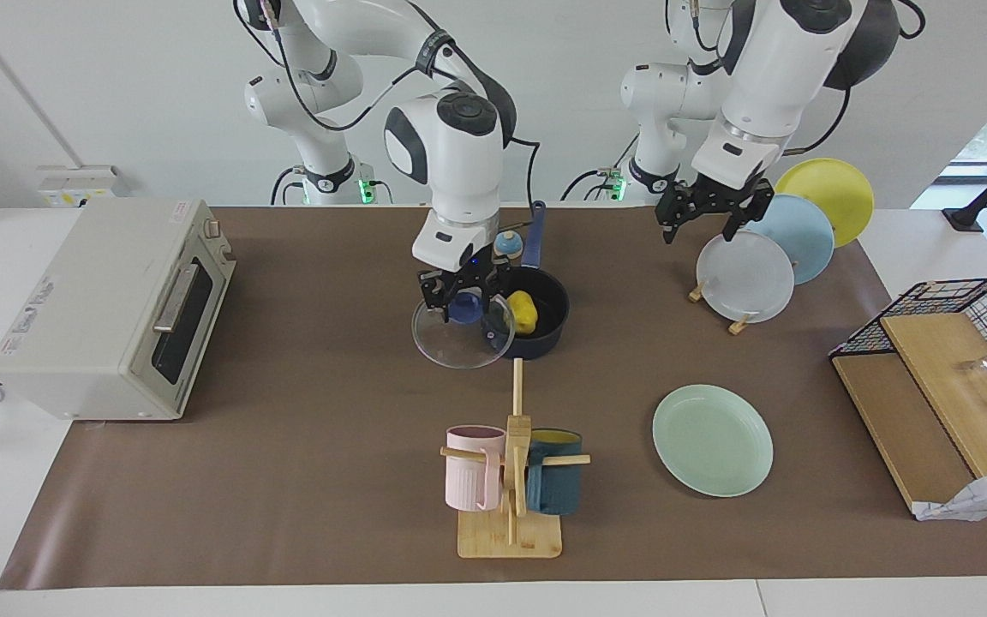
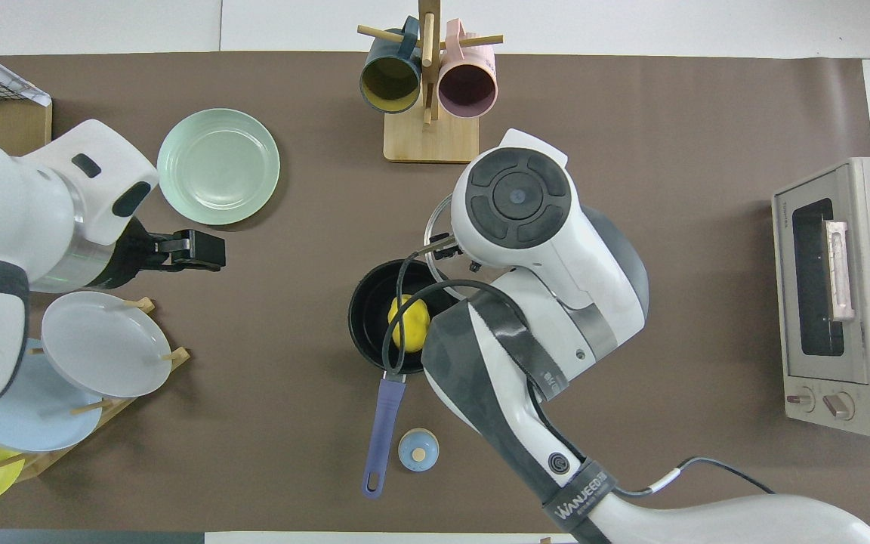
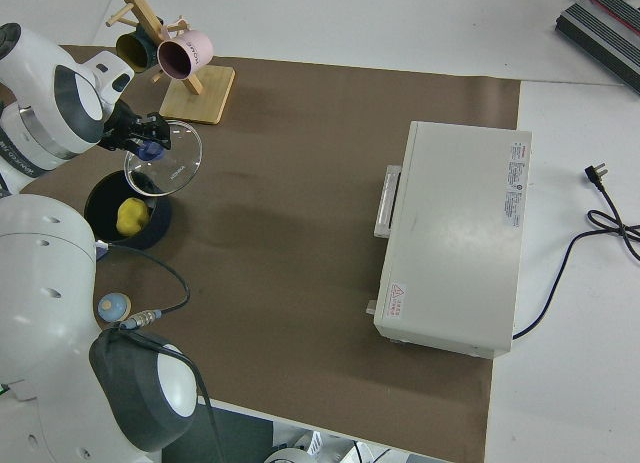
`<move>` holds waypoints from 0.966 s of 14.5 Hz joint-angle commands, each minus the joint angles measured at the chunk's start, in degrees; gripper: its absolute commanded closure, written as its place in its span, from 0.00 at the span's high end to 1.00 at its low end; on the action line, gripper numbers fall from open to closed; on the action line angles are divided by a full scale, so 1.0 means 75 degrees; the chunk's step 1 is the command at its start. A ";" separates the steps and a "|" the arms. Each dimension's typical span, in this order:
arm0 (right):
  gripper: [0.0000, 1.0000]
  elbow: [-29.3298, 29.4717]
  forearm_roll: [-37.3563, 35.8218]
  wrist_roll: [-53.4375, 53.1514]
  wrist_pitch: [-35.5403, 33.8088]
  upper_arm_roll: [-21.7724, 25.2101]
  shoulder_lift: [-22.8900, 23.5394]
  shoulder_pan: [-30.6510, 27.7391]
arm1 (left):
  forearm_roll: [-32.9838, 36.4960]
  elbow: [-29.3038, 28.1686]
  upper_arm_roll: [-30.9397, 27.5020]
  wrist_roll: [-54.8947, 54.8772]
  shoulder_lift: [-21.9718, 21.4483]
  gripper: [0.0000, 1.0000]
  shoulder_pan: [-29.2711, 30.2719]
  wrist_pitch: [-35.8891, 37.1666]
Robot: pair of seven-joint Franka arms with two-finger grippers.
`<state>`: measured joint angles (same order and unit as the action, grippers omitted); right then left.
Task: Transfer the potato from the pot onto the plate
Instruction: 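Lift the lid with the right gripper while the left gripper reaches the pot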
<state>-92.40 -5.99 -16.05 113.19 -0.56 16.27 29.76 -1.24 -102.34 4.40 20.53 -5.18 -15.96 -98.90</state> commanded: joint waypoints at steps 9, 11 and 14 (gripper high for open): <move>0.63 -0.0101 0.0002 0.1739 0.0060 -0.0124 -0.0060 -0.1306 | 0.0142 -0.1366 -0.0094 0.2525 0.1509 1.00 -0.2488 -0.2983; 0.63 -0.0172 0.0014 0.2324 0.0061 -0.0113 -0.0060 -0.1704 | 0.0142 -0.1378 -0.0106 0.2583 0.1850 1.00 -0.2781 -0.3172; 0.63 -0.0266 0.0002 0.2678 0.0189 -0.0113 -0.0048 -0.2174 | 0.0142 -0.1413 -0.0094 0.3049 0.2178 1.00 -0.2968 -0.3348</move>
<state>-93.39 -5.96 2.18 113.41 -0.50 16.46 15.56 -1.21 -112.81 4.54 40.35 10.12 -36.40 -122.71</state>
